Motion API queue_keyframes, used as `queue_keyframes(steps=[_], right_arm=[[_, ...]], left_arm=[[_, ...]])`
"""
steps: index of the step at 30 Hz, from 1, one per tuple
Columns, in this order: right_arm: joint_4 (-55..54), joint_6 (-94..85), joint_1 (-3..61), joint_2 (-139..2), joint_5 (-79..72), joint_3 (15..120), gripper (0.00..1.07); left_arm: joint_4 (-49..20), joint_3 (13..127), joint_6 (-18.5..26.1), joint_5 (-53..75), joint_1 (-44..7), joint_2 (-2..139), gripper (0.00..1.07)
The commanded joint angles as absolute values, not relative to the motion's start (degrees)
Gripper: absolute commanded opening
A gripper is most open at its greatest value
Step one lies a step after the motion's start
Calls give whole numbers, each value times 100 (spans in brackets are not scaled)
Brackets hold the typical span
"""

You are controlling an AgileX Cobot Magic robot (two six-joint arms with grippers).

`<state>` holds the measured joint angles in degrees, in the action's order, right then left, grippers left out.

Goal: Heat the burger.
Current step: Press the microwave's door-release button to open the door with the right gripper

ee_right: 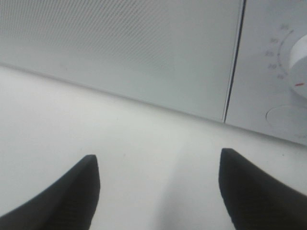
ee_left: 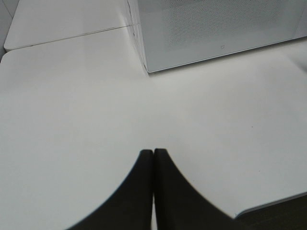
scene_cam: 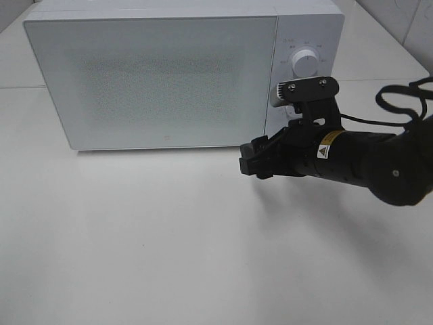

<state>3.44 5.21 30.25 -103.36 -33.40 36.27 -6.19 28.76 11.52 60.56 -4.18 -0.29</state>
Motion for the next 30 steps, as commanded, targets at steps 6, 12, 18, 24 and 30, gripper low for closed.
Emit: queue_keyframes(steps=[6,12,18,24,30], right_arm=[[647,487,3002,-9838,619,4801,67],[625,527,2893,-9838,2504,5626,67],[567,819,2189,-9723,3283,5924,66],[567,980,1593,-9471,3942,5924,66],[716,1008,1346,-8789,4738,5764,66]], left_arm=[[-665,2859,1112,5970,-413,-143,0],[-665,2859,1112,5970,-413,-143,0],[-665,2859,1112,5970,-413,-143,0],[-665,2859,1112,5970,-413,-143,0],[-665,2859,1112,5970,-413,-143,0]])
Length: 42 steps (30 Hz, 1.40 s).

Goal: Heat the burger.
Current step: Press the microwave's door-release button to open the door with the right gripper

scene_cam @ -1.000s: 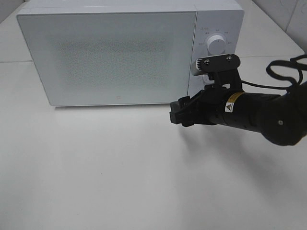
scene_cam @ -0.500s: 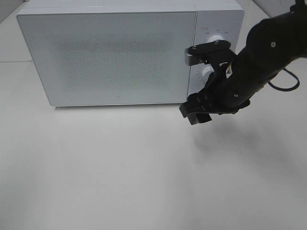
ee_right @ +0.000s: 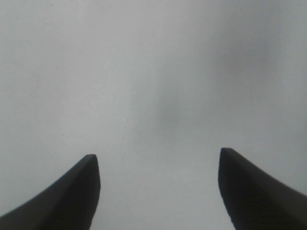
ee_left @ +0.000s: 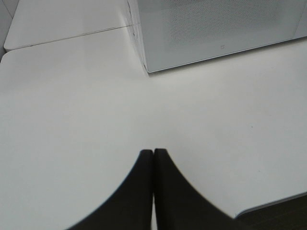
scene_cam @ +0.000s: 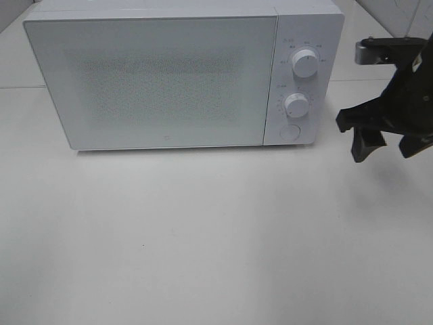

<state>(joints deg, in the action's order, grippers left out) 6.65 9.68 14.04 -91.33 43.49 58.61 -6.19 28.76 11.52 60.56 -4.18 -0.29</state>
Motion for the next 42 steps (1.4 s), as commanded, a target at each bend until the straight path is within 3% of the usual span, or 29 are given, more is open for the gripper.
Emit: queue_keyframes(steps=[1,19,26,42], right_arm=[[699,1026,1346,-8634,4807,5695,66],[716,1100,1352,-5214,6022,3449,66],[710,974,1352,-4016,6423,3123,66],[693,395,1352,-670,5810,3071,63]], left_arm=[[-665,2859,1112,5970,-413,-143,0],[-665,2859,1112,5970,-413,-143,0],[-665,2859,1112,5970,-413,-143,0],[-665,2859,1112,5970,-413,-143,0]])
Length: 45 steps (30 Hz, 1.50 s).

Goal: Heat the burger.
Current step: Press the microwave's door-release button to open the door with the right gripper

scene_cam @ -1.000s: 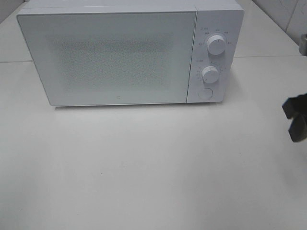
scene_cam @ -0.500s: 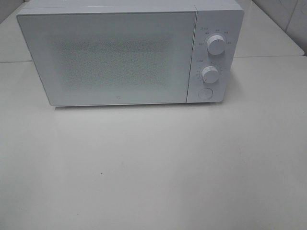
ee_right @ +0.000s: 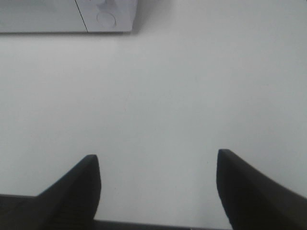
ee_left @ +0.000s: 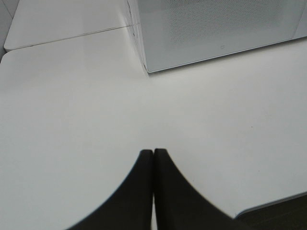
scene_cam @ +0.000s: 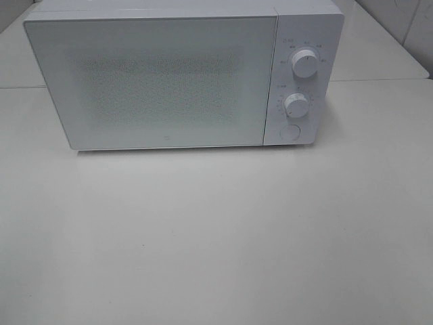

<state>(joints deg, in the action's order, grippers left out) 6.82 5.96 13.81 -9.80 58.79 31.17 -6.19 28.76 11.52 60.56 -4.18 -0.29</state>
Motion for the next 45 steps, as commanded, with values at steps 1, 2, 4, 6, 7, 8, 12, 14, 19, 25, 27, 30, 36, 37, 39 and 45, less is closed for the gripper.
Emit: queue_keyframes(steps=[1,2,4,6,7,8,12,14,19,25,27,30,36,37,39,45], right_arm=[[693,395,1352,-670,5810,3071,63],[693,361,1352,-527,5781,3019,63],[693,344,1352,-286,5724,2865,62],[676,321,1352,-166,5735,2859,61],[630,269,1352,69,5718,2876,60],[550,166,1352,189,5718,2876,59],[401,0,1352,178,5718,2876,58],[321,-149,1352,178,5718,2876,58],[286,-183,1352,178,5718,2876,58],[281,-183,1352,178,5718,2876,58],[281,-183,1352,178,5718,2876,58],[281,-183,1352,178,5707,2876,58],[246,-183,1352,-34,5426,3002,58],[241,-183,1352,-223,5065,3031,58],[241,-183,1352,-332,4864,3031,58],[252,-183,1352,-1249,3673,3019,58]], left_arm=[[-665,2859,1112,5970,-413,-143,0],[-665,2859,1112,5970,-413,-143,0],[-665,2859,1112,5970,-413,-143,0],[-665,2859,1112,5970,-413,-143,0],[-670,2859,1112,5970,-413,-143,0],[-670,2859,1112,5970,-413,-143,0],[-682,2859,1100,5970,-413,-143,0],[-676,2859,1100,5970,-413,-143,0],[-676,2859,1094,5970,-413,-143,0],[-676,2859,1094,5970,-413,-143,0],[-676,2859,1094,5970,-413,-143,0],[-676,2859,1094,5970,-413,-143,0],[-676,2859,1094,5970,-413,-143,0],[-676,2859,1094,5970,-413,-143,0],[-676,2859,1094,5970,-413,-143,0],[-676,2859,1094,5970,-413,-143,0]])
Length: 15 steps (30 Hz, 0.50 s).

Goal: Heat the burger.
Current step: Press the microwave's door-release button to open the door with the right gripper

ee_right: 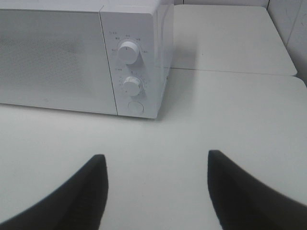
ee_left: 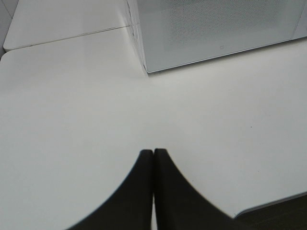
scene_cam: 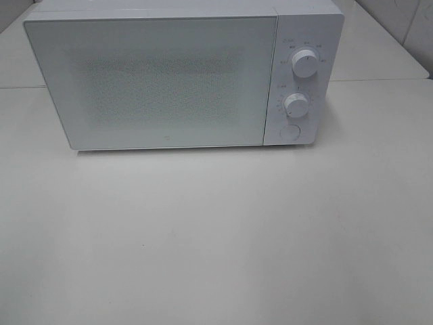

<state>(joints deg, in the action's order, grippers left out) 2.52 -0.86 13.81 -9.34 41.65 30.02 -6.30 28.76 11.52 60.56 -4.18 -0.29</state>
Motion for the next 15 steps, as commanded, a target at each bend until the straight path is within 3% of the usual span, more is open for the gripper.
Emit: queue_keyframes(steps=[1,15], right_arm=[[252,-183,1352,-1249,3673,3019,58],[258,-183,1352,-3507,1937,2882,58]], left_arm=[[-676,2859,1094,5970,-413,-143,0],[-676,2859,1094,5970,-413,-143,0]])
